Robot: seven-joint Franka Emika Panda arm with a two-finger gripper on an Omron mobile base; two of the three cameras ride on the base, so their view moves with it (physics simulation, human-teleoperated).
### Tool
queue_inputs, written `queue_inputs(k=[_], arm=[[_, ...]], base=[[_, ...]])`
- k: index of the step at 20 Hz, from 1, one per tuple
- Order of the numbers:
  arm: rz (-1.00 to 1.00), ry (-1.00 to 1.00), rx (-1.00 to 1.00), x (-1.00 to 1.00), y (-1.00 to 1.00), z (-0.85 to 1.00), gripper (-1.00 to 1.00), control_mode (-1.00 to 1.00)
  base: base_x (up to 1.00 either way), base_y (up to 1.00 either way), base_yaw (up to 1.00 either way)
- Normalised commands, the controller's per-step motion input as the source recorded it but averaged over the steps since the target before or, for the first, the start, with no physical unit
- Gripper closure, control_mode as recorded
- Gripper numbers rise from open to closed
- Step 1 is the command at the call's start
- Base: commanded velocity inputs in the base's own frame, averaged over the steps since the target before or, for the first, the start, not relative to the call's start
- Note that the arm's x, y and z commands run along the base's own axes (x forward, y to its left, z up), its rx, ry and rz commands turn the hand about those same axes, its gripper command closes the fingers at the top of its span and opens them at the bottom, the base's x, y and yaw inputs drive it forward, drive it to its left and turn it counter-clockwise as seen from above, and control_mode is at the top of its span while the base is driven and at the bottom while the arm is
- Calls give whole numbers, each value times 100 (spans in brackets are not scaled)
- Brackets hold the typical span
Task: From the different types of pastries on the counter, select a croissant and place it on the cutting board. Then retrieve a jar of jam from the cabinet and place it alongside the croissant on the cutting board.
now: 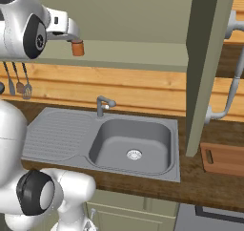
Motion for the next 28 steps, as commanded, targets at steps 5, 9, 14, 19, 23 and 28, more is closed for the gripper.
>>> queue_inputs(k=[5,9,14,19,23,28], arm=[[6,0,0,23,0,0,-100,-100],[3,0,0,24,0,-9,-100,-100],[3,0,4,23,0,-31,-100,-100],[0,0,4,21,1,-28,-100,-100],[-1,-1,0,23,0,-1,-100,-100],[-2,0,0,34,0,0,-100,-100]], base=[[0,0,0],[0,0,0],[0,0,0],[0,0,0],[0,0,0],[0,0,0]])
